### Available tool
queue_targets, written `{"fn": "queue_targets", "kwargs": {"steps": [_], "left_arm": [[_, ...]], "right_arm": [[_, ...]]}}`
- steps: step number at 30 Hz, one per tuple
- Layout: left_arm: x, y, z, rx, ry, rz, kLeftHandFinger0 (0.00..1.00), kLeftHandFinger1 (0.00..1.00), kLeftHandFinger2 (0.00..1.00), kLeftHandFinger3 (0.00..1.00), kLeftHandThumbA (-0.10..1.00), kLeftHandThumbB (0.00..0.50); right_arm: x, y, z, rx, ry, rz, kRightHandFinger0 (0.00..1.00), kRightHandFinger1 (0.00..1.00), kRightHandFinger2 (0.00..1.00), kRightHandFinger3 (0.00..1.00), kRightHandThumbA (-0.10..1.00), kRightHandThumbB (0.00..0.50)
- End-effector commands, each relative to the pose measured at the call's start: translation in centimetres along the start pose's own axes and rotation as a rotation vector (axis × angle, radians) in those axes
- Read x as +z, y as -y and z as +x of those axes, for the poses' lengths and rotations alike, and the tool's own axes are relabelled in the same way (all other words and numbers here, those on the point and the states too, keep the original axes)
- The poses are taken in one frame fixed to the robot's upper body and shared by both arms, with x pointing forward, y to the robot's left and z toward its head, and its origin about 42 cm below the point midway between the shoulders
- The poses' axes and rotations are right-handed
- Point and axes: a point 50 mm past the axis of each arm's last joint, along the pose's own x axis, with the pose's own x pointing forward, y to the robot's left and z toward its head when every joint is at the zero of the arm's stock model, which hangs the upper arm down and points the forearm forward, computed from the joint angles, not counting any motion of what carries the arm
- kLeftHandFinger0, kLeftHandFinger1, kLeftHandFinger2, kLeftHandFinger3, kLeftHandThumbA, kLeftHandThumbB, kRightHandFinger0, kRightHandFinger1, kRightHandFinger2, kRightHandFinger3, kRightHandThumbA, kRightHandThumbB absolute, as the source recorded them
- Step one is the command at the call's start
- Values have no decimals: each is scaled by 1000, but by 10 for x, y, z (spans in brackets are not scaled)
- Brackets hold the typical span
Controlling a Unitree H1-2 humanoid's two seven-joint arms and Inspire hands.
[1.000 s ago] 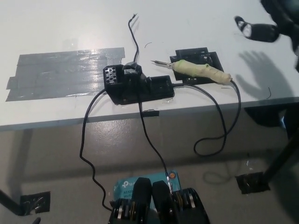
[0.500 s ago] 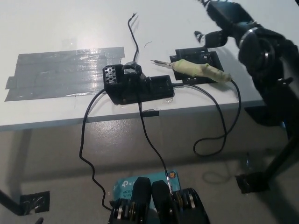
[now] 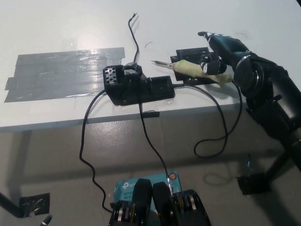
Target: The robot uses its right hand to grab and lift the soldering gun kept on the middle of the table and puts it in its base
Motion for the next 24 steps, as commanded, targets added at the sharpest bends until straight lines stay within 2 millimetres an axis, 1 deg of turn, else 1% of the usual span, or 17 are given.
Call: {"fn": "queue_targets", "kwargs": {"steps": [1,2,3,5,6,7,10,12,15,16,17,19,20,21,23,24], "left_arm": [[9,1,1,-32,33,25,0,0,148,449,1000,500],[9,2,2,-29,32,15,0,0,144,420,1000,500],[9,3,3,-35,29,19,0,0,140,434,1000,500],[8,4,4,-38,27,22,0,0,148,441,1000,500],[8,5,3,-39,25,24,0,0,158,444,1000,500],[8,5,3,-41,24,21,0,0,183,445,1000,500],[12,6,5,-51,25,14,0,0,185,437,1000,500],[14,6,5,-49,24,12,0,0,155,435,1000,500],[16,7,7,-55,36,11,0,0,185,434,1000,500],[16,7,8,-55,41,9,0,0,184,433,1000,500],[17,8,7,-56,38,15,0,0,179,427,1000,500],[17,10,7,-57,49,13,0,0,181,432,1000,500],[17,11,7,-58,47,12,0,0,184,434,1000,500],[17,11,8,-58,39,1,0,0,190,422,1000,500],[18,12,9,-63,45,2,0,0,169,419,1000,500],[18,12,10,-63,43,11,0,0,178,412,1000,500]], "right_arm": [[-2,31,-2,-62,-14,30,1000,1000,1000,1000,332,286],[-3,30,-3,-52,-17,26,1000,1000,1000,1000,341,275],[-6,28,-2,-45,-25,16,1000,1000,1000,1000,364,267],[-9,25,-3,-42,-31,5,1000,1000,1000,1000,381,273],[-9,24,-4,-39,-36,6,1000,1000,1000,1000,378,268],[-9,22,-4,-37,-40,9,1000,1000,1000,1000,370,272],[-9,23,-3,-38,-42,5,1000,1000,1000,1000,377,269],[-9,22,-2,-41,-45,14,1000,1000,1000,1000,364,276],[-10,19,-1,-26,-41,8,1000,1000,1000,1000,366,274],[-12,17,0,-13,-51,4,1000,1000,1000,1000,366,273],[-16,12,0,6,-67,17,1000,1000,1000,1000,334,279],[-22,8,-1,32,-92,11,1000,1000,1000,1000,315,266],[-25,6,-1,38,-96,1,1000,1000,1000,1000,315,268],[-29,4,-2,37,-101,7,1000,1000,1000,1000,291,269],[-34,1,-4,42,-116,-8,1000,1000,1000,1000,279,261],[-39,-1,-5,53,-128,-20,1000,1000,1000,1000,274,258]]}}
